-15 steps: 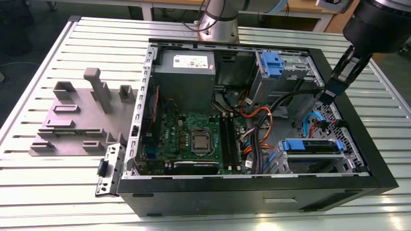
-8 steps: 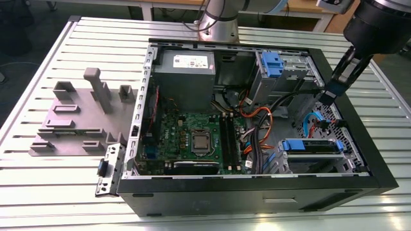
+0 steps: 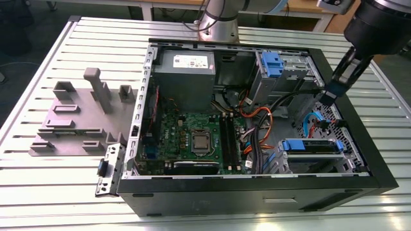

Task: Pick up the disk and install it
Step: 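Insert the first disk wire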

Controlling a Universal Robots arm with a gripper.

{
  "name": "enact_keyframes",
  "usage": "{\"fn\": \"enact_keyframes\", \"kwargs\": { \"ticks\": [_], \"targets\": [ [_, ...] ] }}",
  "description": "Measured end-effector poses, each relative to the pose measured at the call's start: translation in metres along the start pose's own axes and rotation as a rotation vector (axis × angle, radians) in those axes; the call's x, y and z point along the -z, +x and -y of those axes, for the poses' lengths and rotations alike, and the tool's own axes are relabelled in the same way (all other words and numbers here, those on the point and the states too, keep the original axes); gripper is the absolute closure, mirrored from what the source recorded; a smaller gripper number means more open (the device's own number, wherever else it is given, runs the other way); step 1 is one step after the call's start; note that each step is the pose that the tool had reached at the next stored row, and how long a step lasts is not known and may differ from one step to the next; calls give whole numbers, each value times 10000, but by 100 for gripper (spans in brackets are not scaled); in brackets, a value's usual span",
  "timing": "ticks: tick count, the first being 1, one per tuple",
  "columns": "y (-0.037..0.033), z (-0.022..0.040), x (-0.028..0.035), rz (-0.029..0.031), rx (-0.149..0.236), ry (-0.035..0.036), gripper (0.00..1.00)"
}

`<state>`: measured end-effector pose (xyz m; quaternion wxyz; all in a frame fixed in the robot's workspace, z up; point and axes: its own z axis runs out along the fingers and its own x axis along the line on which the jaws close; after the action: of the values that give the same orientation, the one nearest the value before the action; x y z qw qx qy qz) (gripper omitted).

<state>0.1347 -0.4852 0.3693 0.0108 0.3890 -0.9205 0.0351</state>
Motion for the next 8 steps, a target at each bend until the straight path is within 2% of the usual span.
{"fn": "enact_keyframes", "kwargs": {
  "ticks": [5, 8],
  "targets": [
    [1, 14, -1, 10, 199, 10, 89],
    [-1, 16, -2, 23, 497, 20, 89]
  ]
}}
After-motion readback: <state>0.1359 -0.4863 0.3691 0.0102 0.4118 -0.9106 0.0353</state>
